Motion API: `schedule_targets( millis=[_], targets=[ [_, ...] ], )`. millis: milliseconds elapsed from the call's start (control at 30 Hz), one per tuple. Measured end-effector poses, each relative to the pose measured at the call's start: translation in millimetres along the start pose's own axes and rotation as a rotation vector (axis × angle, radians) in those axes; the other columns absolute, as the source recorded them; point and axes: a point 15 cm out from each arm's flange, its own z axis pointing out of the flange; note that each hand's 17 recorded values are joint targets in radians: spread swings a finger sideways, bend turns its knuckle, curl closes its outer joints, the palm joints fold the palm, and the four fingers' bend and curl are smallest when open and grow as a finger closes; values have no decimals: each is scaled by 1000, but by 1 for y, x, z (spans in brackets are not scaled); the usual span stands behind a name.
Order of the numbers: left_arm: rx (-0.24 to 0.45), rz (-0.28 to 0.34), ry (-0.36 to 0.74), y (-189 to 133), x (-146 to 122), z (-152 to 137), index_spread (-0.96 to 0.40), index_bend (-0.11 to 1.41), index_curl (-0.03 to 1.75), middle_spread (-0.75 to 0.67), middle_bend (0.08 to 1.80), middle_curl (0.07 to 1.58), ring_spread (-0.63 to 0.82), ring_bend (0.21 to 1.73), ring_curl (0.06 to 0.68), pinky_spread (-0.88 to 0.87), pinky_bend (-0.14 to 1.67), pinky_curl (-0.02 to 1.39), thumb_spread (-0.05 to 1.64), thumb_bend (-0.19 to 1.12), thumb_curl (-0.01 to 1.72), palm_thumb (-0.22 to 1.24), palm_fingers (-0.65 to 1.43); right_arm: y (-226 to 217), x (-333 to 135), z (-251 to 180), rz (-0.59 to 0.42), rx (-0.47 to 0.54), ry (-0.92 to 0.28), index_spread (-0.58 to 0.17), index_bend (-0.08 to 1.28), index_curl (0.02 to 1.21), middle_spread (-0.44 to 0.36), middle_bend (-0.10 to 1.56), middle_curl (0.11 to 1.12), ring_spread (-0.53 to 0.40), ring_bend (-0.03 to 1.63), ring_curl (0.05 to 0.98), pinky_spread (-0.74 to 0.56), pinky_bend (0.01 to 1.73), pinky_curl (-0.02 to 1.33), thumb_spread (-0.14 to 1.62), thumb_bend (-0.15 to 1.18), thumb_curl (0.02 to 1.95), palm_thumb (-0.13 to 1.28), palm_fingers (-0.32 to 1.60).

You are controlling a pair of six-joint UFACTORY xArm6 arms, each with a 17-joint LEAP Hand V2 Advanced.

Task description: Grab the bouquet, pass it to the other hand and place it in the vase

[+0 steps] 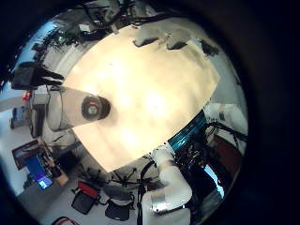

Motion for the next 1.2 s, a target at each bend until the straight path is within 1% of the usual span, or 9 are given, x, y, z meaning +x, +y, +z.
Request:
schedule_targets(
  millis=[233, 333, 433, 500, 633, 800, 867, 1000, 1200],
  targets=[
    [33, -17, 1, -3, -2, -15, 37, 179, 349, 414, 187, 308, 559, 538, 201, 639, 466, 143, 1155, -17, 266, 173, 75, 7, -28, -93, -50, 120, -177, -285, 1072, 958, -138, 1301, 821, -187, 1442, 644, -222, 1450, 471, 901, -5, 821, 1148, 1181],
    [49, -17, 32, -8, 0, -24, 38, 181, 350, 406, 194, 310, 554, 542, 201, 628, 464, 142, 1154, -17, 266, 179, 100, 9, -36, -127, -45, 154, -266, -271, 1092, 945, -133, 1309, 809, -185, 1446, 647, -225, 1437, 487, 893, -5, 852, 1149, 1181],
    [84, -34, 73, -11, -2, -39, 39, 183, 353, 394, 190, 311, 543, 537, 201, 621, 468, 142, 1162, -15, 269, 191, 118, 11, -51, -154, -38, 183, -375, -263, 1103, 939, -130, 1317, 801, -184, 1447, 648, -217, 1429, 498, 887, -5, 872, 1147, 1181],
    [115, -42, 104, -14, -4, -51, 40, 187, 356, 383, 191, 313, 539, 538, 199, 615, 464, 139, 1163, -17, 270, 194, 134, 8, -61, -182, -31, 227, -462, -260, 1111, 930, -128, 1324, 793, -183, 1448, 649, -213, 1423, 509, 883, -6, 891, 1144, 1179],
    [182, -38, 200, -21, -4, -70, 40, 184, 360, 366, 191, 317, 526, 539, 199, 600, 458, 136, 1164, -19, 270, 195, 161, 8, -87, -217, -33, 273, -643, -254, 1124, 918, -125, 1330, 781, -182, 1453, 651, -210, 1412, 526, 879, -6, 918, 1140, 1180],
    [286, -16, 407, -34, 4, -91, 41, 178, 361, 347, 195, 322, 517, 538, 197, 584, 459, 133, 1157, -19, 274, 203, 183, 12, -105, -248, -45, 306, -871, -246, 1138, 900, -122, 1339, 769, -180, 1456, 651, -209, 1396, 547, 876, -6, 947, 1135, 1179],
    [320, -9, 502, -38, 5, -100, 41, 175, 359, 342, 191, 323, 513, 544, 197, 581, 464, 133, 1153, -18, 277, 207, 188, 17, -113, -250, -49, 290, -991, -244, 1142, 896, -122, 1341, 765, -180, 1459, 652, -210, 1392, 553, 872, -7, 955, 1130, 1179],
    [382, 8, 668, -45, 4, -120, 50, 165, 352, 338, 195, 327, 509, 552, 197, 576, 474, 133, 1139, -21, 279, 209, 180, 34, -130, -240, -47, 208, -1216, -236, 1148, 886, -120, 1347, 757, -179, 1461, 651, -211, 1386, 568, 866, -6, 978, 1132, 1180],
    [462, 27, 832, -55, 5, -150, 70, 158, 338, 349, 198, 333, 509, 579, 203, 565, 491, 133, 1115, -20, 289, 218, 166, 66, -149, -229, -68, 70, -1413, -226, 1161, 871, -118, 1364, 746, -179, 1468, 651, -217, 1367, 598, 861, -6, 1014, 1126, 1176]
  ],
)
